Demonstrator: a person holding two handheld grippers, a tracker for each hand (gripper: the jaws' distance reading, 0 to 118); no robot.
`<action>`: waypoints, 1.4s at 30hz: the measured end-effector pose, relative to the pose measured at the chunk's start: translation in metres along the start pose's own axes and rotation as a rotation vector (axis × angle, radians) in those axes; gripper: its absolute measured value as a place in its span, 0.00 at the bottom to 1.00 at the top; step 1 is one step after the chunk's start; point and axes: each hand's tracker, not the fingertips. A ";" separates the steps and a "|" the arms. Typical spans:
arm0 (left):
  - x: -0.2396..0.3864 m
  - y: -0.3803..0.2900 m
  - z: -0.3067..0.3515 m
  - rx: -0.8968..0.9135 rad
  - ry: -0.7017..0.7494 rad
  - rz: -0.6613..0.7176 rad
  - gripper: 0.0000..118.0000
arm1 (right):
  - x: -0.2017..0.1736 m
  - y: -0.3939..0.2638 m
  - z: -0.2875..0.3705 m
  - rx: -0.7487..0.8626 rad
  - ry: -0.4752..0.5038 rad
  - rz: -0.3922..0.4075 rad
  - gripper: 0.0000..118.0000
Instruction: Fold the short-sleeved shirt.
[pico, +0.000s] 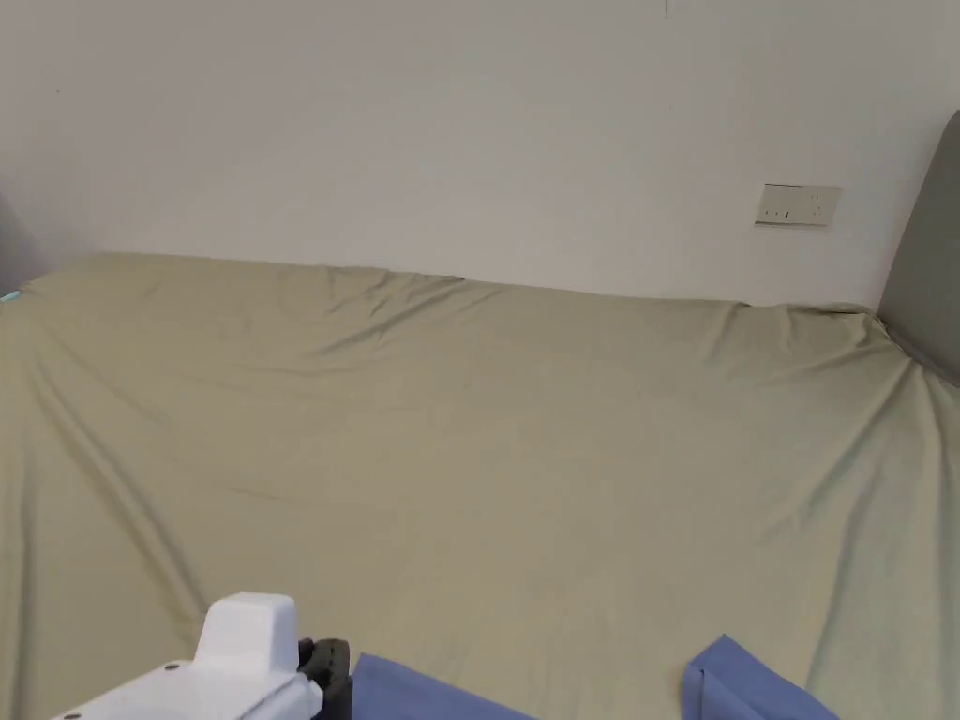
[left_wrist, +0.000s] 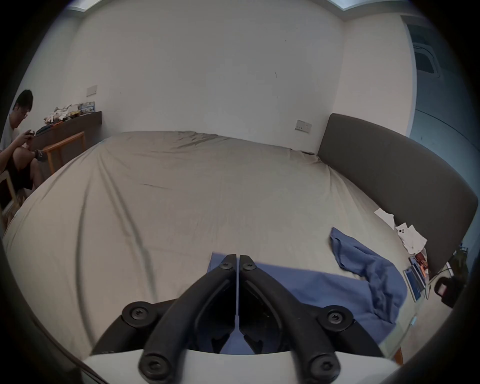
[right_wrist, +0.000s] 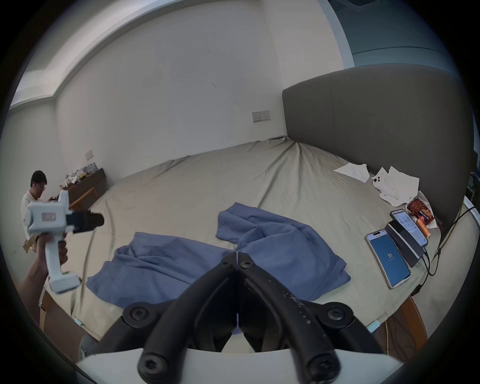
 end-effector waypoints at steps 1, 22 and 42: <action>-0.002 0.006 -0.019 -0.020 -0.003 0.003 0.06 | 0.001 0.000 -0.005 -0.011 -0.008 0.004 0.02; 0.027 -0.044 -0.122 -0.307 -0.015 -0.154 0.04 | 0.010 0.003 -0.035 -0.057 0.020 -0.043 0.02; 0.011 -0.011 -0.040 -0.172 -0.100 0.052 0.04 | 0.150 0.072 -0.211 -0.257 -0.105 -0.054 0.71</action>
